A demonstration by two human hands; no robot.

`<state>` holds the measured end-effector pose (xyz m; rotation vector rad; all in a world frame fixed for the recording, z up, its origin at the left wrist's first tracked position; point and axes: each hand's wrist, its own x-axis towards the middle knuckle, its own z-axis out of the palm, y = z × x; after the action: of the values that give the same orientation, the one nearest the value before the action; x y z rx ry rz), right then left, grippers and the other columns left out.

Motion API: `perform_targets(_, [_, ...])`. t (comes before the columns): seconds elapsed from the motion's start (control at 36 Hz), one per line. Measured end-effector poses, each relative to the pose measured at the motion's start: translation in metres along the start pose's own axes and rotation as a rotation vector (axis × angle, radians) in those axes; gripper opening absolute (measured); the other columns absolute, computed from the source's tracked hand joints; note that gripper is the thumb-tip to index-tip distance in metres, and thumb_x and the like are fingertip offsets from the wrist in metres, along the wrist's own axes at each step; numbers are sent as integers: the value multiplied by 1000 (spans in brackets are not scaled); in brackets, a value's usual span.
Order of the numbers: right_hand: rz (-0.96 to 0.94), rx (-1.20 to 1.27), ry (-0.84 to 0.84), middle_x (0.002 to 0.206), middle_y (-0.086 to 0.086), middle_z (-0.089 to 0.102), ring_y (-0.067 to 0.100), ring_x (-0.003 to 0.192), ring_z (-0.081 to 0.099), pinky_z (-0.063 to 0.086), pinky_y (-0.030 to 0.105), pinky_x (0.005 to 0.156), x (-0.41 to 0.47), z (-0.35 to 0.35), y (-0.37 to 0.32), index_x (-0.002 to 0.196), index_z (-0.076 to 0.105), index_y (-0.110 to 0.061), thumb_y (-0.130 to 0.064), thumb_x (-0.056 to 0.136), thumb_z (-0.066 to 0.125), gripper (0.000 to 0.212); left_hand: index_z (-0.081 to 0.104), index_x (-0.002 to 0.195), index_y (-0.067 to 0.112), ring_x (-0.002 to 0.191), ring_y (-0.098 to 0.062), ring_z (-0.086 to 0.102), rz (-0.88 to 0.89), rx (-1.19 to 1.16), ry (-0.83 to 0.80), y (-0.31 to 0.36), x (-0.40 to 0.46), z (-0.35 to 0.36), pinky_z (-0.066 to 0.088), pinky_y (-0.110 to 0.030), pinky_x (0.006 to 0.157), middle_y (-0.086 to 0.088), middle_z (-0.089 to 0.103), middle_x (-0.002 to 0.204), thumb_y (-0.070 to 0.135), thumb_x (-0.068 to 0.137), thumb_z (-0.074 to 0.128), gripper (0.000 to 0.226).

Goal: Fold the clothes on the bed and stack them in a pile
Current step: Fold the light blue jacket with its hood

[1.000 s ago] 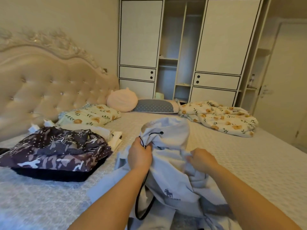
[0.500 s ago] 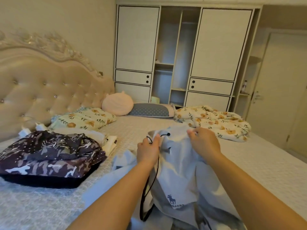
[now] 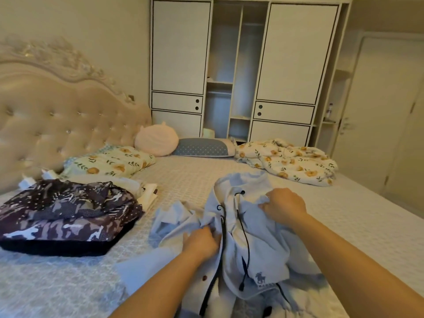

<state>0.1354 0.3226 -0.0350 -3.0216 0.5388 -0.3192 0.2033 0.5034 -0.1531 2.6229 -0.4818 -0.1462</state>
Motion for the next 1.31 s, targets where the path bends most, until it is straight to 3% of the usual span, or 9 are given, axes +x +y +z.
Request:
perform_targets(0.06, [9,152,42,80,3,58,24,75,55,38,26,57,-2,2,2,65,48,-23,-33,94,52,32,51,128,13,113,-32,54,-10,82,-38,8,-1,1,40,-48,101,-12,60,121,19,101,32,34])
perform_targets(0.25, [49,125,239,77,3,58,25,74,56,38,29,55,-14,-18,35,76,61,-15,-26,93,51,22,60,113,8,105,-28,60,-109,32,227,11,-1,-47,45,-33,85,-12,63,116,16,99,41,25])
perform_targets(0.44, [42,82,507,100,12,67,34,94,60,38,32,66,-1,-100,76,90,70,-14,-29,93,52,24,58,78,19,90,-29,61,-73,-125,871,44,6,-210,39,-29,73,-7,67,95,35,91,40,28])
perform_targets(0.78, [36,110,1188,96,15,57,37,85,55,32,32,60,7,-275,65,95,63,-9,-19,93,48,18,56,105,16,93,-33,60,374,257,1404,153,-46,-386,31,-31,62,-8,61,108,55,82,40,48])
perform_targets(0.92, [126,-19,794,107,5,62,28,95,59,37,29,64,8,-253,71,97,59,-22,-20,90,46,15,62,98,20,95,-26,63,207,494,978,149,-27,-346,37,-28,65,-2,66,102,77,71,49,64])
perform_targets(1.03, [93,-82,734,106,2,64,28,94,60,39,28,64,6,-236,76,93,58,-26,-19,89,47,14,67,107,13,90,-26,59,77,403,630,133,-20,-331,46,-30,71,-5,65,99,68,79,51,64])
perform_targets(1.11, [42,-165,735,106,1,64,26,94,61,39,29,64,5,-238,71,98,56,-27,-20,92,44,15,58,126,4,119,-32,54,90,85,227,136,-26,-339,42,-36,101,-17,57,130,52,95,44,59])
perform_targets(1.22, [46,-268,702,110,4,63,27,98,61,40,29,67,3,-241,65,104,56,-21,-22,97,38,19,74,101,13,104,-30,66,158,-405,-188,124,-37,-353,49,-43,96,-15,70,109,65,78,60,59])
perform_targets(1.31, [74,-356,666,117,3,59,23,106,58,42,29,74,1,-239,65,110,56,-20,-22,100,33,25,73,104,7,100,-28,68,258,-551,-303,106,-38,-357,52,-41,92,-16,69,112,45,68,75,52])
